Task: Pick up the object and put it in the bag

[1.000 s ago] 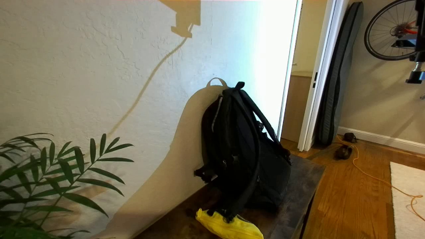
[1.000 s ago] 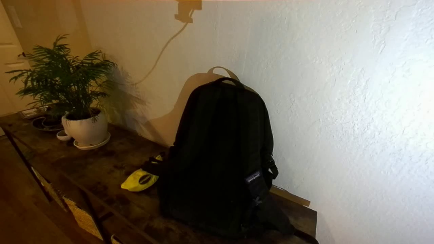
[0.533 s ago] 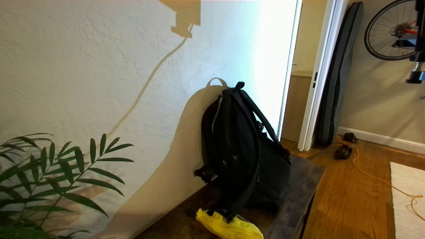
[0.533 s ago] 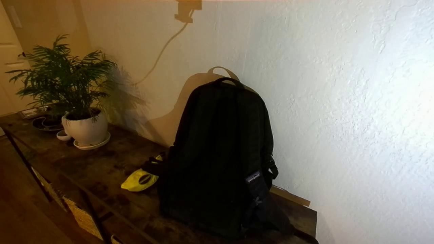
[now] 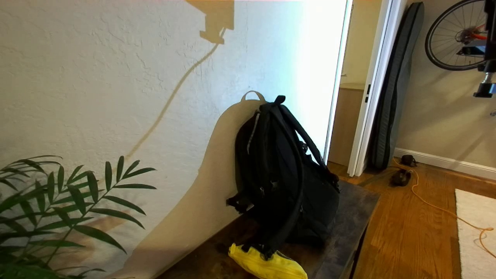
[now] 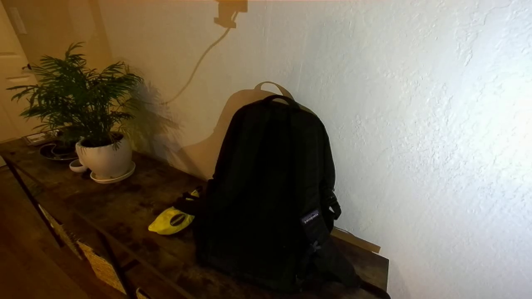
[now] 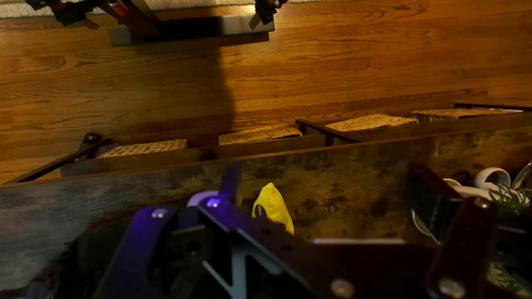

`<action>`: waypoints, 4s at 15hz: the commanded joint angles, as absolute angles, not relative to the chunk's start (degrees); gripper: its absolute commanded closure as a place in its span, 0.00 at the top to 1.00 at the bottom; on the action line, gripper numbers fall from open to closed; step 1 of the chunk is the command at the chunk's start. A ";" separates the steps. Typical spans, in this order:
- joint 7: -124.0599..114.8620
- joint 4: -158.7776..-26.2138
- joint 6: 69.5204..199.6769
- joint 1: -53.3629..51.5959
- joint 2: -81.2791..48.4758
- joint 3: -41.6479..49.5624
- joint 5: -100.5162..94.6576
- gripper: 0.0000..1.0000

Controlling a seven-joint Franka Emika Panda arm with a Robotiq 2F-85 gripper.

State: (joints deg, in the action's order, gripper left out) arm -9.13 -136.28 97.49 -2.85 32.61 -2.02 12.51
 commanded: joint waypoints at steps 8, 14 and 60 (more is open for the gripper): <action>-10.56 -139.03 120.08 -0.06 22.89 -4.27 5.77 1.00; -16.68 -138.96 134.42 -0.35 11.26 -5.46 -0.74 1.00; -12.04 -123.87 153.34 -4.89 -27.69 -6.12 7.49 1.00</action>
State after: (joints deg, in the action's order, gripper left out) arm -13.48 -126.70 152.63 -3.85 -24.24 -6.71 6.78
